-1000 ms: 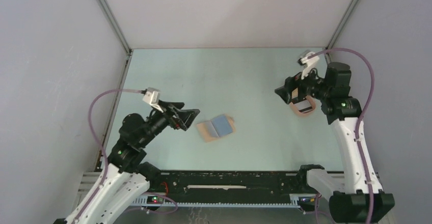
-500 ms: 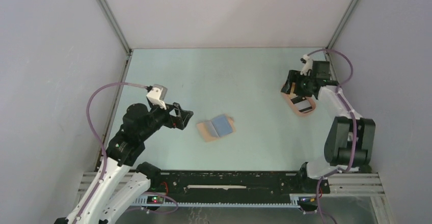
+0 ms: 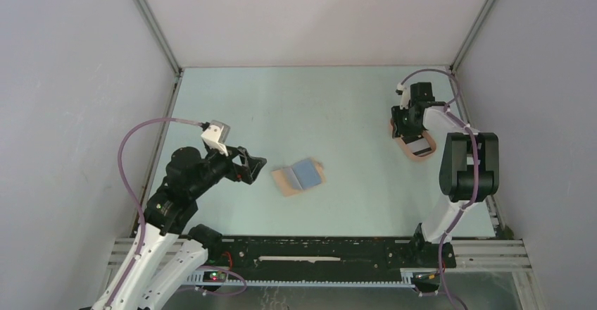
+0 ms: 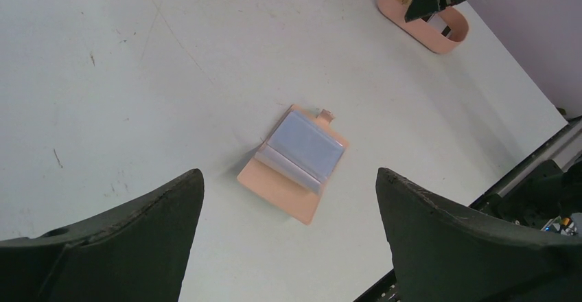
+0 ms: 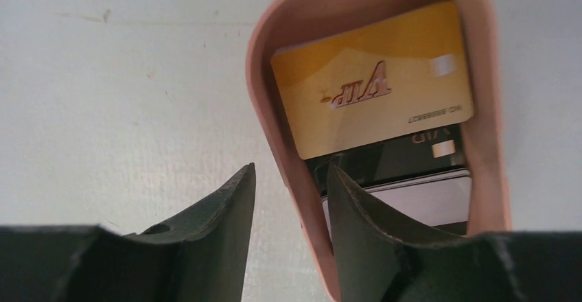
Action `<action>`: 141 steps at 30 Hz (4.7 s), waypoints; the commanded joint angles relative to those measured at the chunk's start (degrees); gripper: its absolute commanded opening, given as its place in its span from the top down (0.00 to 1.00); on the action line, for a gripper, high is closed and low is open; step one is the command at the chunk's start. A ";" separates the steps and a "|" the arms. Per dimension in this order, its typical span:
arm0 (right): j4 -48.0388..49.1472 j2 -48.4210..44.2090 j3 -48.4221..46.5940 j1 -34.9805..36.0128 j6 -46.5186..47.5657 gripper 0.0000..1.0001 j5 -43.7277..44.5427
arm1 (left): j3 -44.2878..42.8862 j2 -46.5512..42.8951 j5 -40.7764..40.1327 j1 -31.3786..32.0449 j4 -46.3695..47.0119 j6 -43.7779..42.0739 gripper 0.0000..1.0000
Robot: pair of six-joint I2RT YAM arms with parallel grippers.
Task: Put the credit cards into the card holder
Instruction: Pick up the credit card from the storage box.
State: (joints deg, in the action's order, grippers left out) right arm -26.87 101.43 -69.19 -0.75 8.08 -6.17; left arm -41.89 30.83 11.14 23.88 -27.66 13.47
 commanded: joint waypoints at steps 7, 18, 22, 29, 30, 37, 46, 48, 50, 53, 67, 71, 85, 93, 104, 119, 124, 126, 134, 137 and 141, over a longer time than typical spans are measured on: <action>-7.25 -0.22 -2.08 4.64 9.33 0.66 -6.14 | 0.65 -0.25 1.79 -1.35 0.79 -1.17 0.00; -11.41 -4.18 2.06 19.97 18.16 0.69 -7.82 | 0.76 0.49 1.44 -2.42 0.85 -1.17 0.00; -13.49 -5.80 3.85 23.87 22.56 0.69 -9.46 | 0.88 0.66 1.05 -2.61 0.75 -1.17 0.00; -16.54 -7.91 7.49 27.47 30.30 0.69 -6.73 | 0.93 1.35 0.82 -2.78 0.69 -1.17 0.00; -16.39 -8.09 8.16 27.62 31.16 0.69 -5.21 | 0.90 1.42 0.83 -2.78 0.68 -1.17 0.00; -14.64 -11.61 10.76 23.14 32.61 0.72 2.13 | 0.84 1.56 1.23 -2.78 0.74 -1.17 0.00; -12.36 -15.38 11.56 15.57 32.27 0.67 6.17 | 0.84 1.67 2.39 -2.78 0.93 -1.00 0.00; -12.75 -16.83 11.54 14.35 32.01 0.56 5.09 | 0.83 1.61 2.57 -2.78 0.92 -0.99 0.00; -12.96 -19.20 11.55 13.30 31.14 0.45 0.35 | 0.84 1.37 2.64 -2.78 0.94 -0.99 0.00; -12.68 -22.74 10.84 10.99 26.32 0.29 -10.17 | 0.85 1.26 2.80 -2.78 1.03 -0.91 0.00; 6.47 -10.56 14.23 -2.83 -17.36 0.26 -38.43 | 0.82 1.01 1.26 -4.02 0.76 -0.99 0.00; 10.97 -7.49 15.75 -4.06 -22.09 0.28 -42.06 | 0.73 1.63 2.15 -5.57 0.83 -0.95 0.00; 14.49 2.13 13.48 -2.55 -24.96 0.33 -41.98 | 0.70 3.00 3.74 -7.27 1.02 -0.70 0.00; 14.96 1.96 12.41 -1.01 -25.41 0.41 -45.24 | 0.76 2.73 4.25 -7.35 1.20 -0.55 0.00; 18.31 1.94 12.47 -1.02 -29.08 0.46 -50.96 | 0.84 2.94 4.12 -7.36 1.20 -0.55 0.00; 23.47 5.68 12.41 -0.97 -34.48 0.43 -50.48 | 0.85 3.71 3.46 -7.44 1.16 -0.55 0.00; 24.93 6.18 12.33 -0.14 -35.59 0.40 -49.46 | 0.84 3.94 3.48 -7.52 1.12 -0.55 0.00; 24.78 7.01 11.93 0.21 -35.88 0.40 -49.16 | 0.86 4.05 3.46 -7.53 1.12 -0.55 0.00; 25.65 8.10 11.79 0.29 -36.83 0.42 -47.61 | 0.84 4.19 3.38 -7.62 1.16 -0.55 0.00; 25.22 7.29 11.76 -0.30 -36.47 0.43 -47.19 | 0.84 4.31 3.33 -7.62 1.07 -0.56 0.00; 24.57 6.30 11.71 -1.93 -36.46 0.44 -47.38 | 0.85 4.33 3.36 -7.71 1.07 -0.63 0.00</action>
State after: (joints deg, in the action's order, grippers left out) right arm -2.74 108.36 -56.12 -1.37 -27.53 -54.92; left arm -41.89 35.05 14.22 16.71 -27.66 13.50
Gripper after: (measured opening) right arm 0.567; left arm 0.996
